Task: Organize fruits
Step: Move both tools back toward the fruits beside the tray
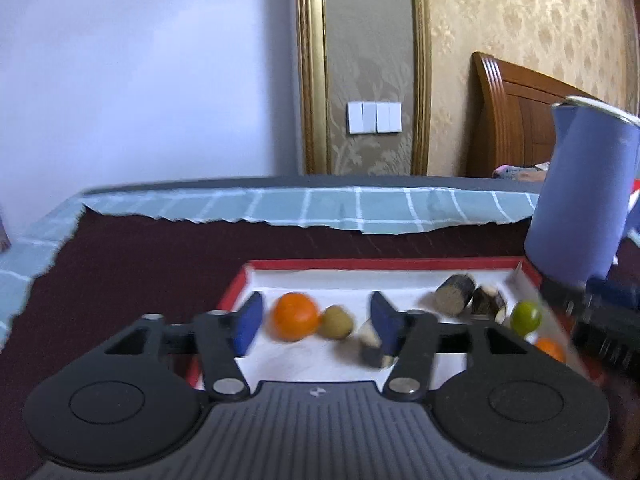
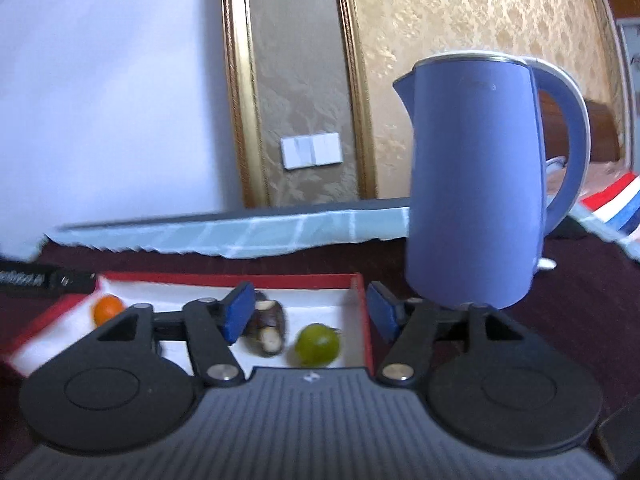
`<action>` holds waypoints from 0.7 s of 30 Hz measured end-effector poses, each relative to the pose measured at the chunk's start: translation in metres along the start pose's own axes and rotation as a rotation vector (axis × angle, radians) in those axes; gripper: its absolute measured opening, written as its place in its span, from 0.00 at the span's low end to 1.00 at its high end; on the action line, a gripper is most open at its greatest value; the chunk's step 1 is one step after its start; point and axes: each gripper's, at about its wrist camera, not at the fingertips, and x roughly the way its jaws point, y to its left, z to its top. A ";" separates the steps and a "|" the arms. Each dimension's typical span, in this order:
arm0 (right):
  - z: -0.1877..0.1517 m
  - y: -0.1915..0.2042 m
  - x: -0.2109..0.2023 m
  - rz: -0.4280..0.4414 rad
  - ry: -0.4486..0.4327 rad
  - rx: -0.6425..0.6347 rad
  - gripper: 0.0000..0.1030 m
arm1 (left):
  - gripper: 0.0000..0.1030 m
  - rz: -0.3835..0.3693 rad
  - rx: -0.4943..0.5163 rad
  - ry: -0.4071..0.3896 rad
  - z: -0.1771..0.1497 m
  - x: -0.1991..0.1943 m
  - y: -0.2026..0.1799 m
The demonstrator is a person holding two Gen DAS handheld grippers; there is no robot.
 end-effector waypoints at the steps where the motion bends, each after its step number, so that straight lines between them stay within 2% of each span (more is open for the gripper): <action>1: 0.000 0.000 -0.006 0.014 -0.008 0.010 0.65 | 0.65 0.018 0.013 -0.014 -0.006 -0.008 0.004; 4: -0.002 0.009 -0.021 0.029 -0.006 -0.002 0.74 | 0.66 0.040 0.027 -0.047 -0.024 -0.027 0.018; 6: -0.007 0.023 -0.031 0.041 0.045 -0.036 0.77 | 0.66 0.031 -0.006 -0.042 -0.037 -0.033 0.033; 8: -0.016 0.041 -0.041 0.067 0.117 -0.084 0.88 | 0.66 0.017 -0.062 -0.014 -0.049 -0.033 0.051; 11: -0.033 0.077 -0.052 0.147 0.188 -0.204 0.88 | 0.66 0.028 -0.085 0.003 -0.063 -0.030 0.067; 13: -0.041 0.098 -0.056 0.167 0.209 -0.257 0.88 | 0.66 0.057 -0.079 0.008 -0.070 -0.029 0.071; 15: -0.045 0.112 -0.053 0.183 0.233 -0.273 0.88 | 0.66 0.078 -0.082 0.010 -0.076 -0.028 0.075; 19: -0.050 0.134 -0.041 0.165 0.274 -0.273 0.81 | 0.66 0.074 -0.100 0.021 -0.084 -0.025 0.083; 21: -0.053 0.139 -0.034 0.166 0.316 -0.263 0.74 | 0.66 0.062 -0.133 0.034 -0.087 -0.023 0.089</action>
